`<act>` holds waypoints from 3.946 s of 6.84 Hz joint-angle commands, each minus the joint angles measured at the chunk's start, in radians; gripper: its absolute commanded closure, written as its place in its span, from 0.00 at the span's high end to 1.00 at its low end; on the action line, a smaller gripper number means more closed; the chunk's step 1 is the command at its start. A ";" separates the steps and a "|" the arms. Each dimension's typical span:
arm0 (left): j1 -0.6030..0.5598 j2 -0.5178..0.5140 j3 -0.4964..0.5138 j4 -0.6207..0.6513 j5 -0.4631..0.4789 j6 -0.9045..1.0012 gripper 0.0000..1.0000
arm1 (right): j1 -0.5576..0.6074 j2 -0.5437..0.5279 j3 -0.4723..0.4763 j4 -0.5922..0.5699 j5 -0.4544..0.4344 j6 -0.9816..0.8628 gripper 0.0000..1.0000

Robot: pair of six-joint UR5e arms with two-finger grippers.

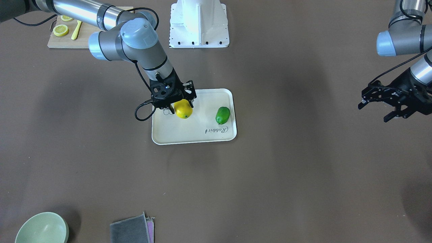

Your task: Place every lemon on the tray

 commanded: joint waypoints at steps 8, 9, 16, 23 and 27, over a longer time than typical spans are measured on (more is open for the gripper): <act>-0.323 0.017 0.051 0.291 -0.041 0.434 0.99 | 0.813 -0.540 0.172 -0.238 0.410 -1.036 1.00; -0.415 -0.019 0.055 0.489 -0.037 0.637 0.99 | 0.909 -0.588 0.139 -0.242 0.424 -1.159 1.00; -0.534 0.224 0.018 0.589 0.028 0.710 0.99 | 1.042 -0.780 -0.028 -0.072 0.455 -1.318 1.00; -0.446 0.288 -0.183 0.624 0.028 0.481 0.99 | 1.038 -0.744 0.259 -0.637 0.378 -1.330 1.00; -0.454 0.301 -0.235 0.612 -0.023 0.484 0.99 | 1.035 -0.742 0.259 -0.615 0.395 -1.330 1.00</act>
